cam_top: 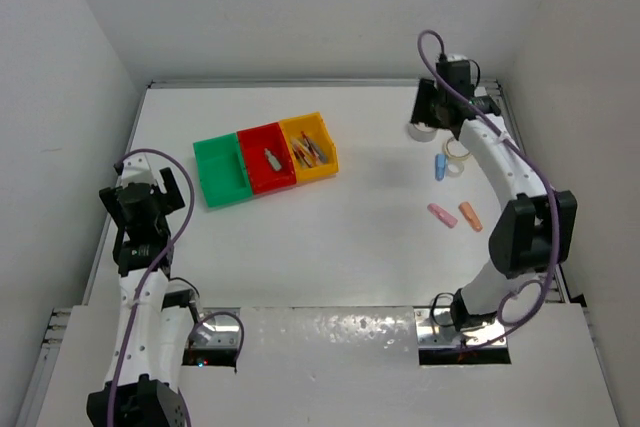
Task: Sort the stationery into containers
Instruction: Pick up the stationery from the center of the board.
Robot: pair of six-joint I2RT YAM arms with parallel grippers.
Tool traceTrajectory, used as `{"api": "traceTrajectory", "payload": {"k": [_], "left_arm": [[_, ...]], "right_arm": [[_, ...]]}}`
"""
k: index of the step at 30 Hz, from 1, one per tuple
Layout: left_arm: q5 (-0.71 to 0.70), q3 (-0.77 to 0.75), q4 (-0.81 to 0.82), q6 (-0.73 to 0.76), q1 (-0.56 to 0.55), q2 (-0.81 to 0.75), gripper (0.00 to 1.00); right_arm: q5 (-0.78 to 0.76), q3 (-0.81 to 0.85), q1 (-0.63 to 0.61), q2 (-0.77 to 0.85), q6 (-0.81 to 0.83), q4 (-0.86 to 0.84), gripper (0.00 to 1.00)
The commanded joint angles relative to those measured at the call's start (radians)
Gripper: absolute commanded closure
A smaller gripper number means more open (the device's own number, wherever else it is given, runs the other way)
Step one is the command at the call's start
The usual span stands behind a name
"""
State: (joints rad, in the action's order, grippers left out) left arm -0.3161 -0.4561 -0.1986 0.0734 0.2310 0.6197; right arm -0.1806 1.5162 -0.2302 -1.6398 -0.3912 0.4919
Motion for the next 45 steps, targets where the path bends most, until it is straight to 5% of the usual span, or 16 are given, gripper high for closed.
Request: {"api": "traceTrajectory", "payload": {"k": [1,9,14,20,30,37,45], "left_arm": [[-0.006,0.005,0.044,-0.003,0.014,-0.006,0.05],[-0.018,0.007,0.047,-0.001,0.016,0.017,0.05],[-0.034,0.005,0.044,0.008,0.028,0.023,0.05],[-0.023,0.01,0.057,0.005,0.034,0.026,0.05],[-0.017,0.005,0.06,0.017,0.034,0.026,0.05],[-0.026,0.004,0.056,0.014,0.034,0.015,0.05],[-0.02,0.005,0.06,0.012,0.033,0.012,0.05]], "right_arm": [[-0.051,-0.143,0.096,-0.074,-0.051,0.171,0.4],[-0.028,-0.249,0.226,-0.147,-0.058,0.074,0.44],[-0.054,-0.249,0.226,-0.167,-0.043,0.2,0.41],[0.007,-0.433,0.195,-0.051,0.104,0.162,0.32],[0.021,-0.441,0.226,-0.185,0.184,0.171,0.33],[0.044,-0.452,0.226,-0.218,0.206,0.178,0.51],[0.059,-0.536,0.174,-0.144,0.227,0.139,0.98]]}}
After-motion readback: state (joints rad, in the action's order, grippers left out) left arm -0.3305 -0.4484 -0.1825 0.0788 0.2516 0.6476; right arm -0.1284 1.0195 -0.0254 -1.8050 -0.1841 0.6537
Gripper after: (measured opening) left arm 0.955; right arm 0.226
